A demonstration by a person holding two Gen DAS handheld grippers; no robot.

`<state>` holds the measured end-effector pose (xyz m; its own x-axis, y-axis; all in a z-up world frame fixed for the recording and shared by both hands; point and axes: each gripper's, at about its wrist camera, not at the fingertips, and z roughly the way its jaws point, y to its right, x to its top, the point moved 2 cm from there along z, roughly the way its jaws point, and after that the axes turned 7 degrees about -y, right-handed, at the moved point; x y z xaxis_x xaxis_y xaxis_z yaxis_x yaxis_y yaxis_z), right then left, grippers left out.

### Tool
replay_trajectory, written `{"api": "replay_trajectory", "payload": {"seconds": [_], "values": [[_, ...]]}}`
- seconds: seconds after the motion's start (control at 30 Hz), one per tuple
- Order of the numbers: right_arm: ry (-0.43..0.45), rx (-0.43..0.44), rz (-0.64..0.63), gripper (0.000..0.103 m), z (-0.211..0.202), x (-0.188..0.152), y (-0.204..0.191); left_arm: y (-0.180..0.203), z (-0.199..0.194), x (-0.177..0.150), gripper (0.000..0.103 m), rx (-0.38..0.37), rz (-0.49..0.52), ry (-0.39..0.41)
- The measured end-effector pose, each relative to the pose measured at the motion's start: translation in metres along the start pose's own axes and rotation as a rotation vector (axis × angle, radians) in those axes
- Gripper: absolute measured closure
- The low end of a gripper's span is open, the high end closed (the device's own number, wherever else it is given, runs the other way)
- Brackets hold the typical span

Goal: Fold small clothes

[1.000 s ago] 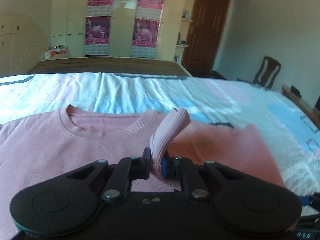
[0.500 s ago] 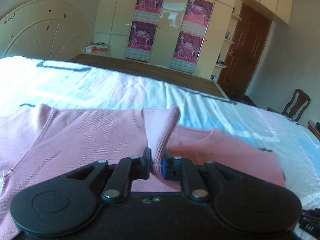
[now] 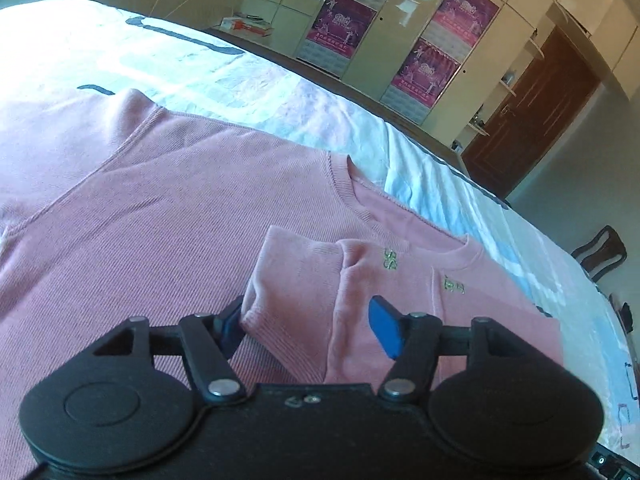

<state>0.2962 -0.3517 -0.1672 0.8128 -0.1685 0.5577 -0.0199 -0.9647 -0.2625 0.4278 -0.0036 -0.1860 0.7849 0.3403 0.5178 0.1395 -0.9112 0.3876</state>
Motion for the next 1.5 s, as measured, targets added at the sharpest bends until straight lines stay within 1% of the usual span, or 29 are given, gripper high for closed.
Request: {"api": "replay_trajectory", "payload": {"seconds": [0.03,0.07,0.1,0.13,0.2,0.3,0.4,0.47,0.5,0.53,0.57,0.6,0.67,0.7,0.73,0.77,0.83,0.9,0.97,1.07,1.1,1.13,1.2,1.27,1.3,1.33,1.37,1.4,1.5], "values": [[0.001,-0.004,0.002,0.063,0.005,0.007,0.001,0.002,0.004,0.003,0.058,-0.002,0.012,-0.009],[-0.003,-0.002,0.011,0.063,0.011,0.014,0.004,0.004,0.007,0.005,0.062,-0.002,0.026,-0.015],[-0.007,-0.001,0.021,0.064,0.018,0.021,0.006,0.006,0.009,0.006,0.07,0.0,0.041,-0.014],[-0.01,-0.002,0.032,0.064,0.026,0.028,0.008,0.009,0.012,0.006,0.082,0.008,0.057,-0.007],[-0.022,-0.014,0.058,0.064,0.045,0.043,0.017,0.014,0.012,0.008,0.096,0.026,0.084,0.016],[-0.03,-0.058,0.059,0.064,0.07,0.062,0.024,0.018,0.006,0.008,0.096,0.052,0.118,0.079],[-0.038,-0.033,0.092,0.064,0.091,0.08,0.029,0.018,-0.002,0.011,0.096,0.076,0.139,0.134],[-0.051,-0.03,0.104,0.086,0.103,0.089,0.031,0.018,0.0,0.011,0.096,0.102,0.163,0.132],[-0.06,-0.015,0.122,0.094,0.106,0.091,0.032,0.017,0.004,0.011,0.096,0.117,0.171,0.118],[-0.059,-0.021,0.127,0.097,0.106,0.093,0.031,0.015,0.008,0.01,0.096,0.131,0.177,0.105],[-0.05,-0.041,0.091,0.097,0.105,0.093,0.029,0.014,0.013,0.008,0.096,0.147,0.184,0.094],[-0.04,-0.079,0.057,0.098,0.105,0.091,0.027,0.013,0.016,0.005,0.096,0.163,0.19,0.086],[-0.026,-0.148,0.052,0.098,0.104,0.086,0.03,0.013,0.018,0.002,0.094,0.182,0.206,0.077],[-0.02,-0.161,0.059,0.097,0.103,0.087,0.032,0.015,0.015,0.002,0.089,0.202,0.22,0.081],[-0.015,-0.157,0.055,0.094,0.1,0.086,0.03,0.017,0.011,0.002,0.078,0.213,0.228,0.085],[-0.01,-0.155,0.047,0.089,0.096,0.085,0.028,0.017,0.007,0.003,0.072,0.225,0.238,0.09],[0.01,-0.142,0.027,0.063,0.085,0.082,0.022,0.016,-0.005,0.003,0.042,0.254,0.257,0.121],[0.029,-0.1,-0.001,0.063,0.073,0.076,0.012,0.013,-0.019,0.001,0.033,0.282,0.265,0.161],[0.031,-0.076,-0.044,0.063,0.065,0.068,-0.005,0.008,-0.026,0.001,0.033,0.292,0.272,0.136],[-0.002,-0.05,-0.131,0.063,0.069,0.051,-0.038,0.0,-0.026,-0.001,0.033,0.294,0.262,0.059],[-0.013,-0.048,-0.155,0.063,0.072,0.045,-0.046,-0.002,-0.021,-0.003,0.034,0.309,0.268,0.013],[-0.035,-0.054,-0.189,0.063,0.08,0.037,-0.056,-0.005,-0.016,-0.005,0.035,0.316,0.264,-0.024],[-0.026,-0.105,-0.249,0.062,0.086,0.026,-0.069,-0.01,-0.019,-0.007,0.035,0.303,0.22,-0.023],[-0.014,-0.151,-0.294,0.052,0.09,0.021,-0.077,-0.012,-0.024,-0.008,0.035,0.285,0.194,-0.035],[-0.02,-0.167,-0.293,0.035,0.091,0.02,-0.079,-0.012,-0.027,-0.008,0.034,0.277,0.193,-0.038],[-0.031,-0.189,-0.289,0.014,0.094,0.02,-0.079,-0.011,-0.031,-0.009,0.033,0.273,0.199,-0.037],[-0.045,-0.201,-0.285,0.006,0.096,0.019,-0.078,-0.011,-0.034,-0.01,0.032,0.274,0.206,-0.037],[-0.058,-0.212,-0.272,0.0,0.098,0.019,-0.076,-0.011,-0.038,-0.01,0.03,0.275,0.208,-0.038],[-0.07,-0.182,-0.212,0.0,0.098,0.02,-0.066,-0.015,-0.05,-0.011,0.028,0.251,0.19,-0.045]]}}
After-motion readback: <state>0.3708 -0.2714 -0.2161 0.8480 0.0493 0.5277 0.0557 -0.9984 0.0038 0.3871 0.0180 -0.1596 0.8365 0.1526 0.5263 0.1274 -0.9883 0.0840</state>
